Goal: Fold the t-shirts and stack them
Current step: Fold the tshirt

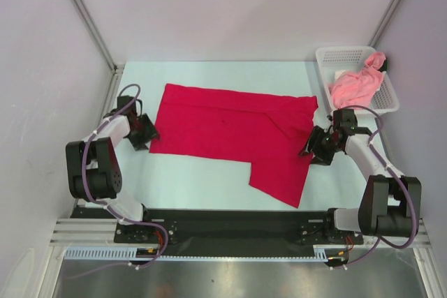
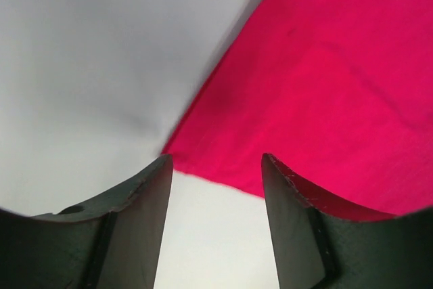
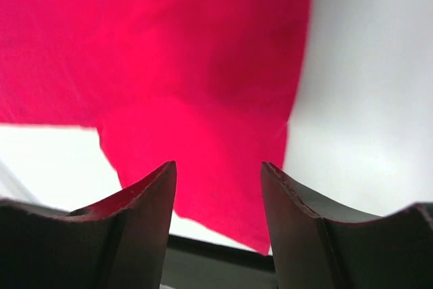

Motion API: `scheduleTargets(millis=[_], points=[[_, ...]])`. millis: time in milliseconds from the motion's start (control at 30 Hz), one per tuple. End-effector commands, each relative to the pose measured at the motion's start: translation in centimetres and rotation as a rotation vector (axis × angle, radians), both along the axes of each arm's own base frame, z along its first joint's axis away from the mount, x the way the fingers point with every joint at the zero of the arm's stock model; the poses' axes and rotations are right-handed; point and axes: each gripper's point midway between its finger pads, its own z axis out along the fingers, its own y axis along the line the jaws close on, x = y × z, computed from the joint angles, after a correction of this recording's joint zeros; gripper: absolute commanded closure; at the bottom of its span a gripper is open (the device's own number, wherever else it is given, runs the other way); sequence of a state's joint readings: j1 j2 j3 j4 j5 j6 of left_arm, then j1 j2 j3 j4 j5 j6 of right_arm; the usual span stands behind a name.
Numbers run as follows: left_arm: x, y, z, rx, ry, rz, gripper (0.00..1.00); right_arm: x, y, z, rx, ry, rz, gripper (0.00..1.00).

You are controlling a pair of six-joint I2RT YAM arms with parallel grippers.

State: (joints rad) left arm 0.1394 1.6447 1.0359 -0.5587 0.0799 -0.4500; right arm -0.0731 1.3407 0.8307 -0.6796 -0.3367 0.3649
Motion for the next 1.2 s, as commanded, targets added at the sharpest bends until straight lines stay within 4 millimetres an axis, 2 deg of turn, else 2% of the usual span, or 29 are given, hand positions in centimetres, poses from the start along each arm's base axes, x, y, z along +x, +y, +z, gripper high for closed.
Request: scheduleTargets(millis=[0, 100, 200, 400, 433, 467, 600, 633, 667, 733, 967, 1000, 1133, 1167], points=[[-0.9, -0.7, 0.3, -0.042, -0.036, 0.064, 0.38, -0.1, 1.9, 0.8, 0.049, -0.068, 0.057, 0.41], [-2.0, -0.2, -1.2, -0.026, 0.022, 0.109, 0.37, 0.1, 2.2, 1.5, 0.056, -0.091, 0.08, 0.41], [-2.4, 0.1, -1.9, -0.026, 0.037, 0.155, 0.47, 0.9, 1.9, 2.6, 0.034, -0.12, 0.095, 0.4], [-3.9, 1.2, -4.1, -0.022, 0.115, 0.207, 0.55, 1.0, 1.8, 2.8, 0.031, -0.124, 0.099, 0.39], [-4.1, 1.4, -4.5, -0.023, 0.127, 0.209, 0.66, 1.1, 1.9, 2.9, 0.034, -0.128, 0.099, 0.39], [-4.2, 1.5, -5.1, -0.026, 0.146, 0.21, 0.71, 1.1, 1.8, 2.9, 0.029, -0.129, 0.1, 0.36], [-4.4, 3.7, -5.5, -0.002, 0.15, 0.255, 0.87, 1.2, 1.5, 2.8, 0.017, -0.123, 0.104, 0.37], [-4.6, 4.5, -5.5, -0.008, 0.15, 0.275, 0.99, 1.3, 1.5, 2.9, 0.016, -0.127, 0.105, 0.37], [-4.7, 4.8, -5.4, -0.013, 0.147, 0.284, 1.0, 1.5, 1.6, 3.0, 0.017, -0.128, 0.106, 0.38], [-4.8, 5.9, -5.0, -0.022, 0.129, 0.314, 1.0, 1.8, 1.6, 3.0, 0.022, -0.126, 0.106, 0.38], [-7.7, 7.3, -3.7, 0.003, 0.116, 0.399, 1.0, 3.6, 2.4, 2.9, 0.022, -0.126, 0.119, 0.4], [-7.7, 7.4, -3.4, 0.005, 0.102, 0.404, 1.0, 3.9, 3.0, 3.1, 0.026, -0.137, 0.134, 0.4], [-6.9, 7.0, -1.8, -0.016, 0.052, 0.39, 0.76, 4.9, 4.9, 2.7, 0.017, -0.128, 0.176, 0.42], [-6.2, 7.1, -0.5, -0.008, 0.007, 0.386, 0.71, 4.9, 5.9, 2.1, 0.019, -0.106, 0.201, 0.43]])
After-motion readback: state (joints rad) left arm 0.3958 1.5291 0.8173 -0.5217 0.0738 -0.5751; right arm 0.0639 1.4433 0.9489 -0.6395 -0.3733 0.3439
